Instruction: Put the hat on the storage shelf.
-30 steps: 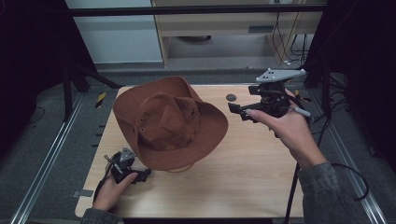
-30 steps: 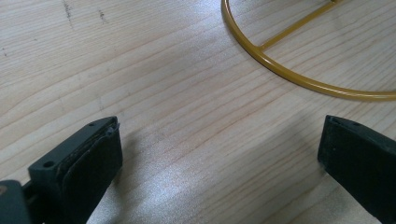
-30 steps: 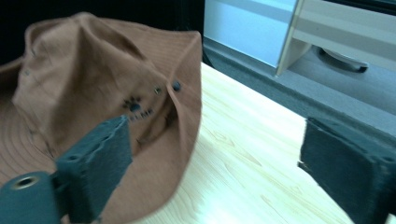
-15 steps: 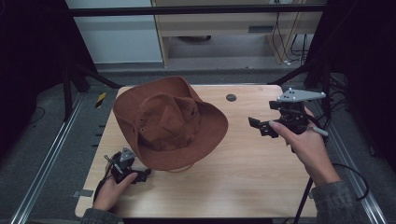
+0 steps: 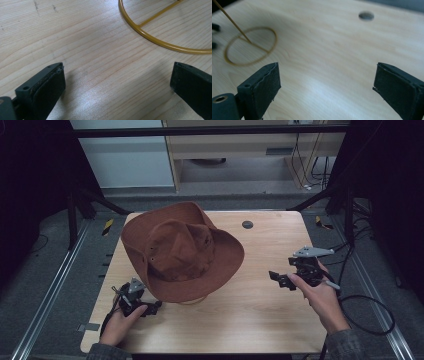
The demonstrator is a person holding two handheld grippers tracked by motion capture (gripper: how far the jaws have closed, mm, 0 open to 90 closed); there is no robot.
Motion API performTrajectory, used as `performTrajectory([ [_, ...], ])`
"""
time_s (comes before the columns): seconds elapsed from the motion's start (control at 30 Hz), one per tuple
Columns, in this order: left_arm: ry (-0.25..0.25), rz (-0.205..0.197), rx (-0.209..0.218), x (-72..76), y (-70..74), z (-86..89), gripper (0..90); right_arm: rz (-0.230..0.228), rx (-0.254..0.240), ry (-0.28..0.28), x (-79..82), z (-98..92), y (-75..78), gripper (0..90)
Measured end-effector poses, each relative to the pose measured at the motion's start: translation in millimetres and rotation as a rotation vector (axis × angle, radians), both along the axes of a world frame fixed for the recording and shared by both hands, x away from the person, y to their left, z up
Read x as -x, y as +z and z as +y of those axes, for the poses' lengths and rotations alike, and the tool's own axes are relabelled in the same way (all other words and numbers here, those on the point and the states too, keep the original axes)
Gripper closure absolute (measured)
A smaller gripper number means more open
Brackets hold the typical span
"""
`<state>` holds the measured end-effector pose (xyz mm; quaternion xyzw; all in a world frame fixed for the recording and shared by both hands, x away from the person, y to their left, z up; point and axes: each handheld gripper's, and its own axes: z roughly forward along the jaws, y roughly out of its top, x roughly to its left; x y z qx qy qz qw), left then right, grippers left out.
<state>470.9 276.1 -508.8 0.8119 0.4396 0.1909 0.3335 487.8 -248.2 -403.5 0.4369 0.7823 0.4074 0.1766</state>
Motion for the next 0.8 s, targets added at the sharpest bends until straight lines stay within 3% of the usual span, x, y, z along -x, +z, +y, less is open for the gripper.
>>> performTrajectory([
  [0.1,0.0,0.0,0.0,0.0,0.0,0.0,0.0,0.023,0.019,-0.013,-0.5,1.1,-11.2,7.5],
  [0.53,0.0,0.0,0.0,0.0,0.0,0.0,0.0,0.108,0.014,-0.045,-4.0,9.4,-73.0,7.9],
  [0.8,0.0,0.0,0.0,0.0,0.0,0.0,0.0,0.114,0.012,-0.059,-4.4,13.9,-87.4,7.9],
])
